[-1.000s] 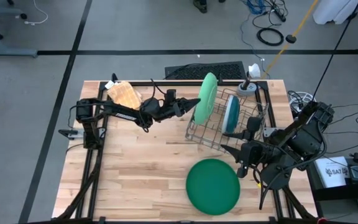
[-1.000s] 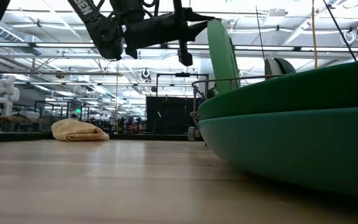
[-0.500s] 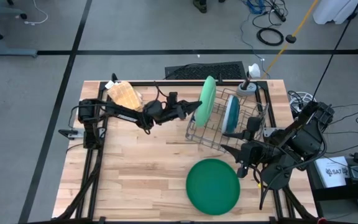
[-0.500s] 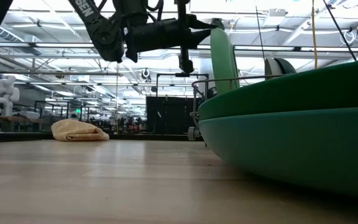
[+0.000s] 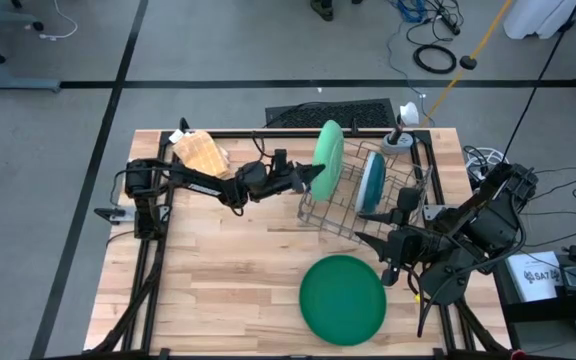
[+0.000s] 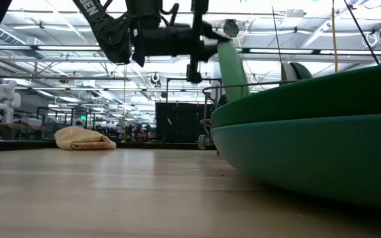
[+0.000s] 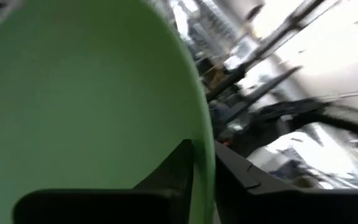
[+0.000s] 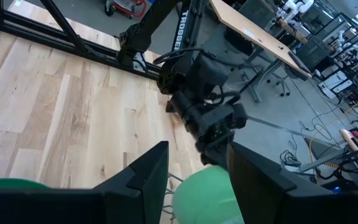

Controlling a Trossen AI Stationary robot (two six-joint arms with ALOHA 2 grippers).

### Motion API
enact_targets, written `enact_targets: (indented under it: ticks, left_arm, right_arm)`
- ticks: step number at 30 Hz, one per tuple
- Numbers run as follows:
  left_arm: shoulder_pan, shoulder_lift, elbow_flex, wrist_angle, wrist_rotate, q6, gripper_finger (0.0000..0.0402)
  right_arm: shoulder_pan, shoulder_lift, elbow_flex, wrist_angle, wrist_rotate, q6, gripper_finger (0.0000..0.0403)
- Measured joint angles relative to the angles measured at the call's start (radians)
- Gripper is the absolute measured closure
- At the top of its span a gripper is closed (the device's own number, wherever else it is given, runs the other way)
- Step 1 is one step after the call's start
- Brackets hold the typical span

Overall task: Sort dishes
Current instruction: Put the light green plate in the dish rack

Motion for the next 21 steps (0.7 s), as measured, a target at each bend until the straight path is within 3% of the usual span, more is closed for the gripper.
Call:
enact_targets:
  ticks: [9,15,21]
  left_arm:
    - [0.001,0.006,-0.004,-0.003,-0.012,0.013,0.0326]
    - [0.002,0.006,-0.004,0.0,0.043,0.029,0.0322]
    - [0.0,0.004,-0.007,-0.005,0.085,0.042,0.0259]
  right_arm:
    - [0.0,0.0,0.0,-0.001,-0.005,0.005,0.0248]
    - [0.0,0.0,0.0,-0.001,-0.005,0.004,0.0248]
    - [0.0,0.0,0.0,-0.003,-0.005,0.003,0.0248]
